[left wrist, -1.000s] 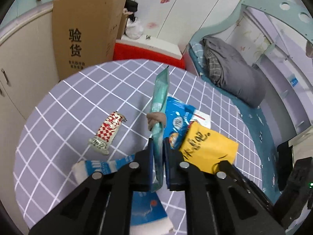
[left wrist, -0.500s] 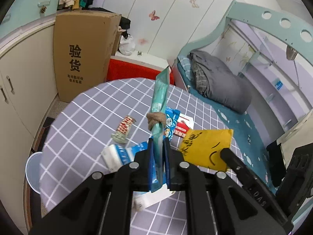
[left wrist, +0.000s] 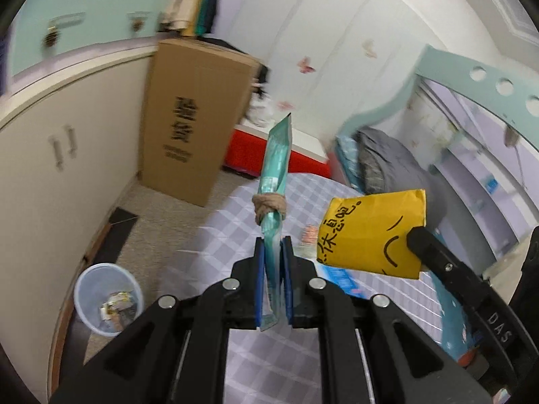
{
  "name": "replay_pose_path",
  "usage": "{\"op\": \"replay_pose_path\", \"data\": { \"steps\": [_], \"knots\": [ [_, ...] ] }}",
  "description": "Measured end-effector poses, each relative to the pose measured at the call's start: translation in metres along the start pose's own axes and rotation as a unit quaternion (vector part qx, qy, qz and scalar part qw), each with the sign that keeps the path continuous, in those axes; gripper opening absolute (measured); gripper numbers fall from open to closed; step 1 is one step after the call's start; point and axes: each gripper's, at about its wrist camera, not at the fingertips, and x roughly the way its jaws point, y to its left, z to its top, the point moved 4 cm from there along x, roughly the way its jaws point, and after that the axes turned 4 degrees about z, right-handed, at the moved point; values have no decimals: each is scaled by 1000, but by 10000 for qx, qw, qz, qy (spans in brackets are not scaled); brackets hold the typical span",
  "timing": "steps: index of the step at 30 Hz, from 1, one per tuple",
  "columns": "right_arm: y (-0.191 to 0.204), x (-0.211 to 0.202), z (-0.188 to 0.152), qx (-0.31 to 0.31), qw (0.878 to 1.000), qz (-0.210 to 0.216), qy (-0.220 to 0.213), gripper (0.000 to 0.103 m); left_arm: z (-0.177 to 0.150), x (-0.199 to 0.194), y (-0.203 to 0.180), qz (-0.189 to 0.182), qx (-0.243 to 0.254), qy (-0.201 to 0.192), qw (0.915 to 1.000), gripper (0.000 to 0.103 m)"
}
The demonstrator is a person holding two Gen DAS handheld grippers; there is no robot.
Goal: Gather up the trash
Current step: 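Carry both items to the wastebasket and open the right gripper over it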
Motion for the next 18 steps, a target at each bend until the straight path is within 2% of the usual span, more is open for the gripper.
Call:
{"op": "replay_pose_path", "data": {
  "steps": [4, 9, 18],
  "knots": [
    [42, 40, -12, -145, 9989, 342, 303, 2, 0, -11, 64, 339, -361, -51, 9988, 9],
    [94, 101, -31, -275, 9937, 765, 774, 2, -7, -12, 149, 853, -818, 40, 9930, 9],
    [170, 219, -92, -586, 9756, 1276, 1686, 3, -26, 3, 271, 1692, -1486, 294, 9739, 9]
  ]
}}
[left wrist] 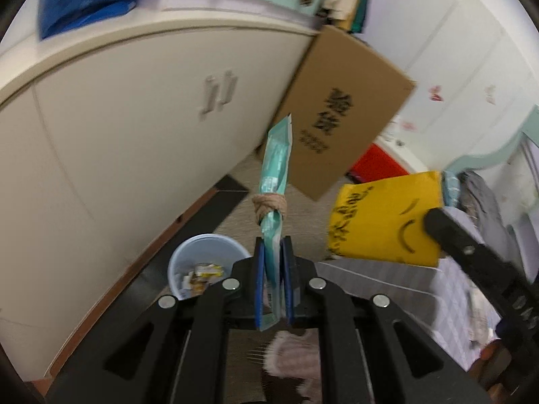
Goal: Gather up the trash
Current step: 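Carry both items to the wastebasket and open the right gripper over it, then open the left gripper to drop the teal tube into the wastebasket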
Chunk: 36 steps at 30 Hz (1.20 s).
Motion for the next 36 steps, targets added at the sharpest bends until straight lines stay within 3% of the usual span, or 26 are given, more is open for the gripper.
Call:
{"op": "replay_pose_path", "data": {
  "steps": [1, 3, 4, 5, 16, 29, 36],
  "knots": [
    [2, 21, -5, -34, 9998, -35, 168, 4, 1, 6, 8, 64, -37, 42, 10000, 9],
    [0, 43, -12, -92, 9993, -245, 272, 20, 0, 18, 21, 136, -136, 165, 9997, 9],
    [-2, 54, -18, -124, 9985, -423, 323, 55, -1, 23, 25, 156, -150, 219, 9995, 9],
    [-4, 59, -23, -109, 9982, -468, 352, 70, -3, 27, 24, 173, -152, 248, 9994, 9],
    [-19, 70, -44, -170, 9951, -827, 516, 71, -11, 59, 22, 192, -68, 491, 9986, 9],
    [-32, 63, -40, -22, 9944, -996, 344, 74, -9, 73, 12, 185, 23, 567, 9982, 10],
    [-38, 51, -36, 81, 9946, -1032, 48, 74, -2, 78, 8, 149, 80, 532, 9984, 11]
  ]
}}
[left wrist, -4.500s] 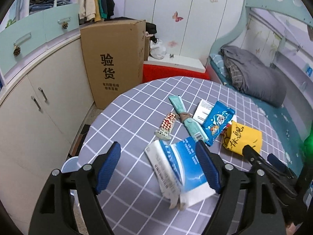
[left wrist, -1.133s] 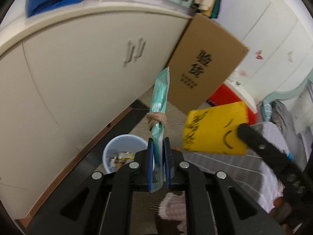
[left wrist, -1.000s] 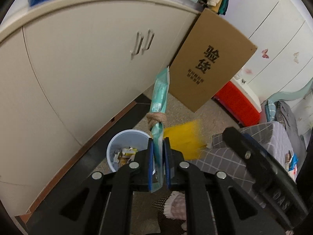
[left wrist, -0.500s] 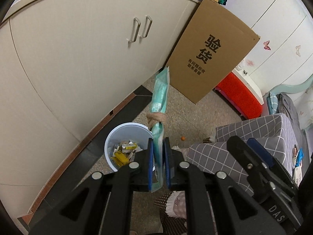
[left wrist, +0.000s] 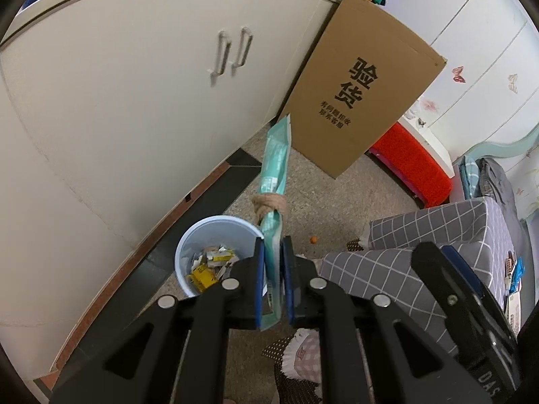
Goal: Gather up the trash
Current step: 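Open the left gripper to drop the teal tube into the wastebasket, then move both open grippers back over the table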
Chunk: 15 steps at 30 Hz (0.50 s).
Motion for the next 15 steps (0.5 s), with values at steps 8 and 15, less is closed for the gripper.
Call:
{"op": "replay_pose_path", "data": {
  "steps": [8, 15],
  "knots": [
    [-13, -8, 1, 144, 9999, -57, -51, 75, -1, 4, 5, 351, -171, 5, 9992, 74],
    [-15, -21, 1, 219, 9997, -93, -72, 76, -4, -22, -9, 316, -68, -175, 9993, 74]
  ]
}}
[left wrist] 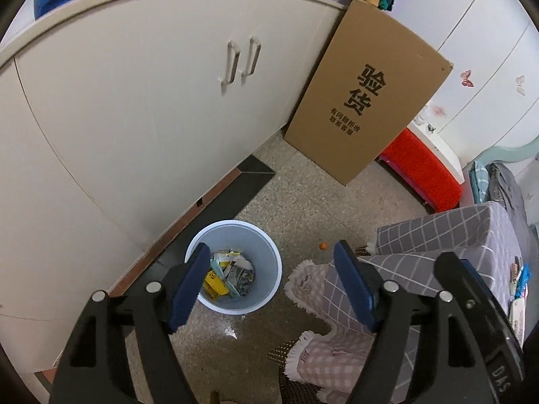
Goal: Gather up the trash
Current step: 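Move both open grippers back over the table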
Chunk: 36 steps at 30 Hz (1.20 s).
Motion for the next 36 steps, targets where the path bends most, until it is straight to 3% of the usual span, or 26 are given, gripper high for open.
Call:
{"op": "replay_pose_path", "data": {
  "steps": [11, 17, 22, 28, 36],
  "knots": [
    [-7, -73, 15, 35, 9985, 36, -550, 77, -7, -72, -35, -250, 115, -508, 9983, 74],
    [-31, -133, 22, 128, 9951, -21, -976, 79, -20, -114, -84, -532, 403, -753, 9949, 74],
    [-71, -182, 23, 281, 9920, -209, -1213, 79, -40, -135, -146, -813, 855, -778, 9900, 74],
    [-136, -230, 23, 626, 9869, -549, -1384, 79, -64, -137, -226, -1111, 1435, -527, 9820, 74],
    [-247, -256, 13, 1318, 9794, -1137, -1021, 79, -88, -112, -326, -1165, 2251, -52, 9673, 74]
  ]
}}
